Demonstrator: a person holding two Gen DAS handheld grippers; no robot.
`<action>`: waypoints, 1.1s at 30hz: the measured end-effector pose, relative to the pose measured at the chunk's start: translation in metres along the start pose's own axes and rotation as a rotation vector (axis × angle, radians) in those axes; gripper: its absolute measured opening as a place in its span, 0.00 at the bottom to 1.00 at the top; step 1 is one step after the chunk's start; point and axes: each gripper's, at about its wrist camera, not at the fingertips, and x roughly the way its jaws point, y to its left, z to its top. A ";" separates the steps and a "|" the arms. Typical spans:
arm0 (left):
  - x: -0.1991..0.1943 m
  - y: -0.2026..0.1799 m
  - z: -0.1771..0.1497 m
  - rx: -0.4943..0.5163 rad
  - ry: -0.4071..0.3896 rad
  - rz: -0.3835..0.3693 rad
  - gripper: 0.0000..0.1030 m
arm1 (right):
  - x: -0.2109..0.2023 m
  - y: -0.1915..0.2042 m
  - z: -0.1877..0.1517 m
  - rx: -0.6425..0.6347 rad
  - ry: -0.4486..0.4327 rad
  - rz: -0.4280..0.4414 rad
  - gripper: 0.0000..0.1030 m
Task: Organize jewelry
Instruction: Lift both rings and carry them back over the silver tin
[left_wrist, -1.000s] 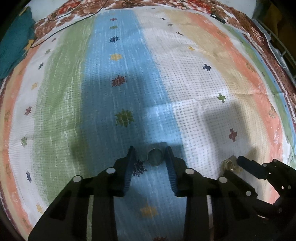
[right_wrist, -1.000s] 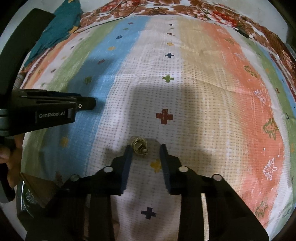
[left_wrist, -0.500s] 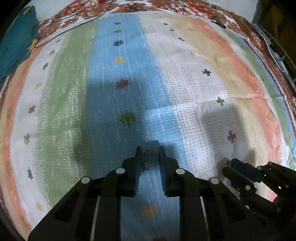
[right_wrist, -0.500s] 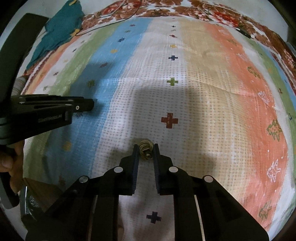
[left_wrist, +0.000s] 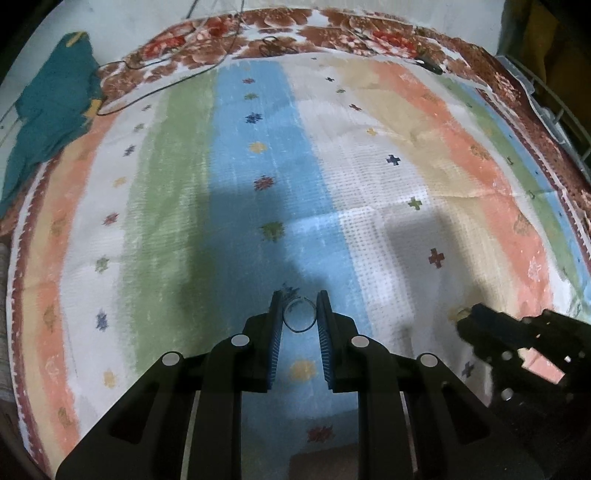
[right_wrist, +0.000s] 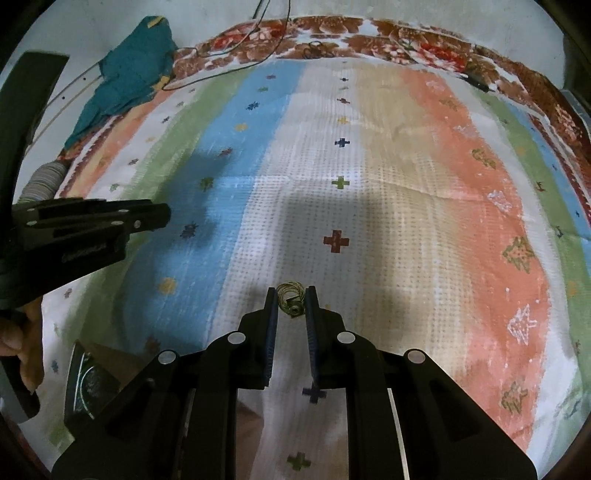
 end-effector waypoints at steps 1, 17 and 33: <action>-0.002 0.001 -0.002 -0.002 -0.005 0.002 0.17 | -0.003 0.000 -0.001 0.000 -0.004 0.000 0.15; -0.045 0.010 -0.030 -0.047 -0.090 -0.012 0.17 | -0.035 0.004 -0.015 -0.017 -0.061 -0.044 0.15; -0.103 0.001 -0.063 -0.007 -0.203 -0.042 0.17 | -0.074 0.025 -0.037 -0.073 -0.161 0.011 0.15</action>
